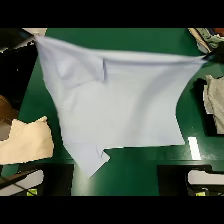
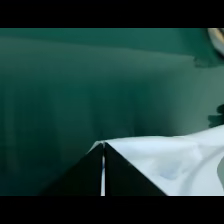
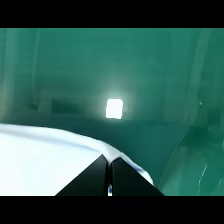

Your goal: Fold the shirts.

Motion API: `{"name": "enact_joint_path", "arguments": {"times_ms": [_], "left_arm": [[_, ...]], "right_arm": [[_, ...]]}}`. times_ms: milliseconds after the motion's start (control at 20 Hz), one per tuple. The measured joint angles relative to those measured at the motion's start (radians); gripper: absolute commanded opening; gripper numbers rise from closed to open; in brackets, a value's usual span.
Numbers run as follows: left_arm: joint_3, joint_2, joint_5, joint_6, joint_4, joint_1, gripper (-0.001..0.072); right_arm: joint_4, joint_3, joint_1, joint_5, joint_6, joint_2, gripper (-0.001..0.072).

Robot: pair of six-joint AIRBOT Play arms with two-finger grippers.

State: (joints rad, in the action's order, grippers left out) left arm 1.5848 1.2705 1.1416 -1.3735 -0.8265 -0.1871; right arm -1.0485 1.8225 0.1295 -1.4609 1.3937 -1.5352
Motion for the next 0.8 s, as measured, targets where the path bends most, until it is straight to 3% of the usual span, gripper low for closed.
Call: {"name": "enact_joint_path", "arguments": {"times_ms": [200,400,600,800], "left_arm": [[-0.026,0.219,-0.15,0.027,-0.038,0.068,0.0019],[-0.032,0.319,-0.254,0.053,-0.053,0.085,0.0019],[-0.033,0.346,-0.209,0.083,-0.1,0.089,0.0019],[-0.071,0.354,-0.113,0.089,-0.223,0.092,0.0019]], "right_arm": [[-0.018,0.091,-0.055,0.089,0.009,-0.205,0.0015],[-0.024,0.177,-0.073,0.146,0.012,-0.307,0.0015],[-0.068,0.169,-0.073,0.106,-0.003,-0.327,0.0015],[-0.109,0.014,-0.072,0.085,-0.037,-0.28,0.0015]]}}
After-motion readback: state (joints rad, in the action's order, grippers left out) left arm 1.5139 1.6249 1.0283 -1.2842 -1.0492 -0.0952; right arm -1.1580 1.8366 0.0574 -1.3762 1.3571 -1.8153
